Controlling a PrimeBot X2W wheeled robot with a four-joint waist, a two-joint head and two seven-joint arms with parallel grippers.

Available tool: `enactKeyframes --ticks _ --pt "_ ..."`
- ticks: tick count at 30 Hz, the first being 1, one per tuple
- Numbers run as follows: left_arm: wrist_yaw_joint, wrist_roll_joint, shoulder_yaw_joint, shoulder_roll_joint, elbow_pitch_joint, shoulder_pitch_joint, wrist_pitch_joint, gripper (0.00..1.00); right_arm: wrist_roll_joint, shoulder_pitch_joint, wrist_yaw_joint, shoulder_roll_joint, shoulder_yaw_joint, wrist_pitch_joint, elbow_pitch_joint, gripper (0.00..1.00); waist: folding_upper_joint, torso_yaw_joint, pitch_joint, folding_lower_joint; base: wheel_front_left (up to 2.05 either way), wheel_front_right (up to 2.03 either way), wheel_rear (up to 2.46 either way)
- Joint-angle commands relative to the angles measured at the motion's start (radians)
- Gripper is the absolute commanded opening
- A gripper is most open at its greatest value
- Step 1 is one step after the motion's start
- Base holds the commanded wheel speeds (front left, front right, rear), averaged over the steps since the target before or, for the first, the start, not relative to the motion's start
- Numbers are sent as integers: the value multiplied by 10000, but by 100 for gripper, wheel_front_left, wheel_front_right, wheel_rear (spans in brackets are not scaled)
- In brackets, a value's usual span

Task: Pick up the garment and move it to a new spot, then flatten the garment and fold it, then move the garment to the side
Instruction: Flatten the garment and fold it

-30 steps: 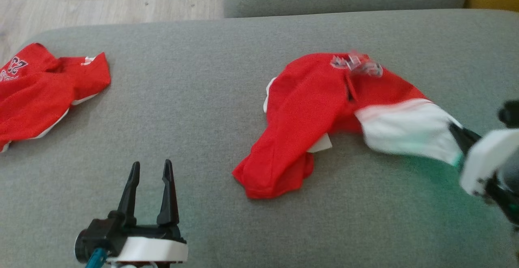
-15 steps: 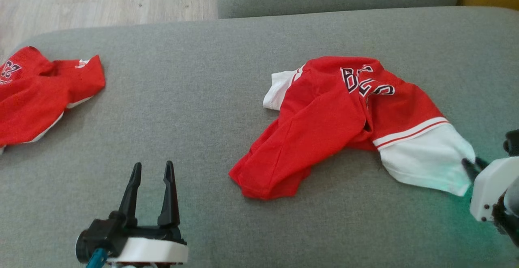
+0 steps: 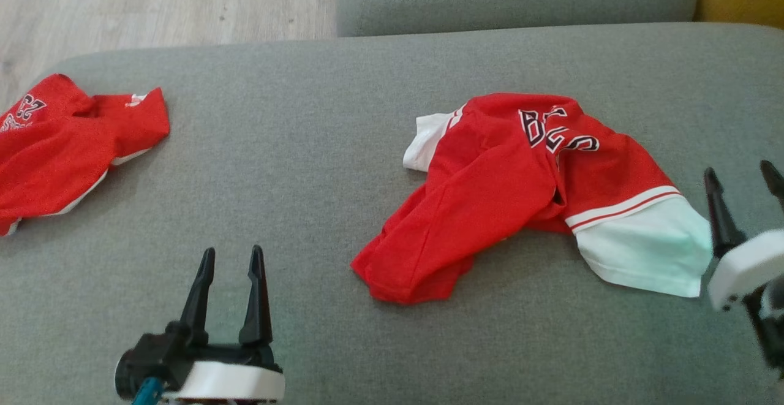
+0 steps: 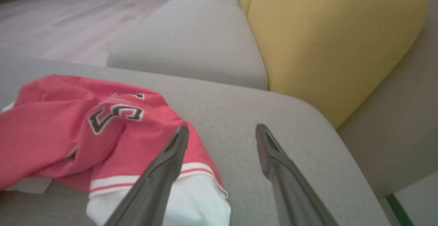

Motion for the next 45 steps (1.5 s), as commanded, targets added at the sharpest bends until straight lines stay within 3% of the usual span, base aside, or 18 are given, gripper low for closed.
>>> enactKeyframes --ticks 1,8,15,19,45 --pt "19 101 343 -11 -282 -47 -97 100 -268 154 -9 -56 146 -581 -543 100 0 -1 -65 0 0 0 0" --pt "21 109 349 -11 -240 91 -97 100 -1031 926 -9 1430 266 -3551 -461 100 0 76 -299 0 0 0 0" --pt "17 140 365 -11 -186 197 -97 100 -1150 1310 -9 1988 678 -5143 735 100 0 156 -392 0 0 0 0" --pt "-2 169 352 -11 -145 193 -97 100 -1183 1297 -9 2142 708 -5331 1200 100 0 225 -365 0 0 0 0" --pt "-20 87 142 -11 8 -72 -97 100 -423 1276 -9 2192 1079 -5345 936 100 0 317 -76 0 0 0 0"
